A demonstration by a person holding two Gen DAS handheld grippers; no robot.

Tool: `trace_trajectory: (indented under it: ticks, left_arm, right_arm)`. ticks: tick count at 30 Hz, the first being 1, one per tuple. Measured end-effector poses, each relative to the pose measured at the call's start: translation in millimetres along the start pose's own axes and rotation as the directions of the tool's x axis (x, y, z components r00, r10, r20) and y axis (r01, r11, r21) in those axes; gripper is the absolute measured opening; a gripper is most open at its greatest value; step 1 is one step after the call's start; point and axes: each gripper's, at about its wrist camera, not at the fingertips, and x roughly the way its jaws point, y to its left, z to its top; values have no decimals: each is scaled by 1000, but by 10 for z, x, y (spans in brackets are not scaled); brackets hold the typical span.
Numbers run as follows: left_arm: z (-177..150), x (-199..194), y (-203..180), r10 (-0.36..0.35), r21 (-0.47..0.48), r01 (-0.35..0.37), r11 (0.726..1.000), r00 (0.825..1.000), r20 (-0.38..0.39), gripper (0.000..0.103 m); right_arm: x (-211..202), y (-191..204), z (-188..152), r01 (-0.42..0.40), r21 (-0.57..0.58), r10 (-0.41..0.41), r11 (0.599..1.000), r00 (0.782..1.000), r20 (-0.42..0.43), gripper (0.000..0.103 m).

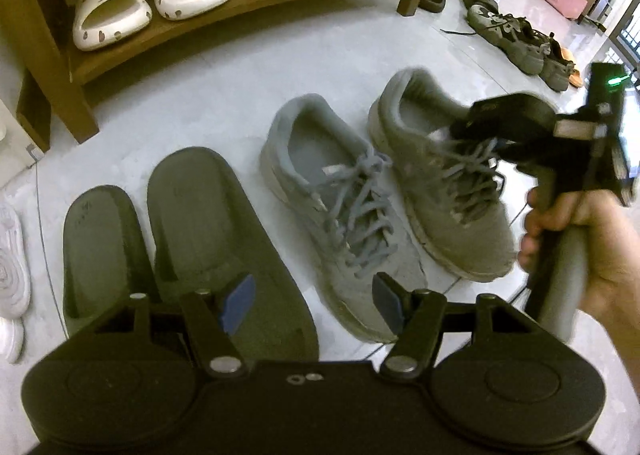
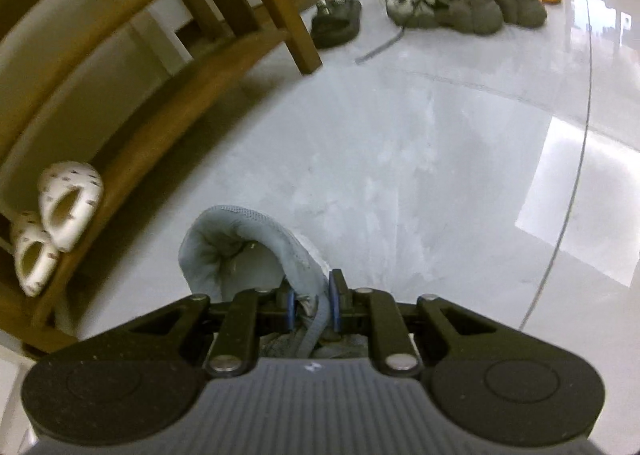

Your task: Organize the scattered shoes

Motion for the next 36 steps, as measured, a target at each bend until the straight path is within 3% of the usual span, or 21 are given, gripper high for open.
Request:
trace_trajectory:
  ticks: [3,5,7,9,10,11,12,14,17,19,20,21,23,24,26,29,31,34,36]
  left_arm:
    - [7,8,31,-6,12,6,1000,1000,1,65]
    - [-1,-1,76,-17,10,17,1000,1000,4,65]
    - [-19,-28,134,-24,-2,24,1000,1000,12,65]
    - [-22,-37,163,-20,-13,21,1000,1000,17,66]
    - [-24,-43,177,-17,-19,17,1000,1000,18,66]
    - [-30,-49,190,-14,-24,14,1000,1000,19,66]
    - [-40,-56,203,-10,-30,11,999,1000,20,66]
    - [-73,-60,224,-10,-34,10,999,1000,11,66]
    - [-94,-67,230,-1,-27,1,1000,1000,3,66]
    - [-109,-91,231,7,-21,-7,1000,1000,8,66]
    - [-114,-95,229,12,-17,-12,1000,1000,10,66]
    - [-119,-96,226,17,-14,-17,1000,1000,11,66]
    - [-120,-70,209,30,-28,-30,999,1000,0,66]
    - [-122,-62,208,31,-35,-31,999,1000,-4,66]
    - [-105,-26,194,26,-67,-27,997,1000,-16,66]
    - [-80,-10,169,27,-86,-28,996,1000,-7,66]
    - [-66,-9,152,33,-91,-33,995,999,3,67]
    - [-62,-51,65,-27,-77,29,997,999,25,66]
    - [-57,-95,-51,10,-55,-10,998,1000,15,66]
  right_arm:
    - [178,-74,44,37,-4,-37,999,999,29,28]
    - [165,-96,68,32,17,-33,999,998,47,60]
    - [-41,-57,37,21,19,-24,1000,989,148,73]
    - [-467,114,-90,21,-71,5,997,938,348,83]
    - [-593,202,-146,9,-129,41,992,924,381,86]
    - [-650,268,-182,-9,-175,75,985,923,376,85]
    - [-670,390,-243,-38,-244,118,969,939,322,85]
    - [-631,696,-411,-94,-378,165,921,973,161,85]
    - [-463,925,-597,-47,-422,103,905,989,109,83]
    - [-212,1052,-689,8,-428,19,904,998,60,81]
    - [-60,1094,-720,42,-414,-39,909,999,15,66]
    - [78,1101,-739,58,-381,-75,923,997,-30,65]
    - [229,1093,-772,56,-323,-86,945,993,-81,34]
    - [210,1122,-787,52,-335,-83,941,993,-80,33]
    - [162,1196,-827,53,-383,-83,922,995,-60,22]
    - [31,1142,-872,42,-420,-58,907,998,-24,16]
    - [22,1063,-825,33,-407,-44,913,999,-16,15]
    - [-111,921,-767,30,-359,-28,933,1000,11,15]
    - [-236,739,-659,17,-273,-9,962,1000,30,15]
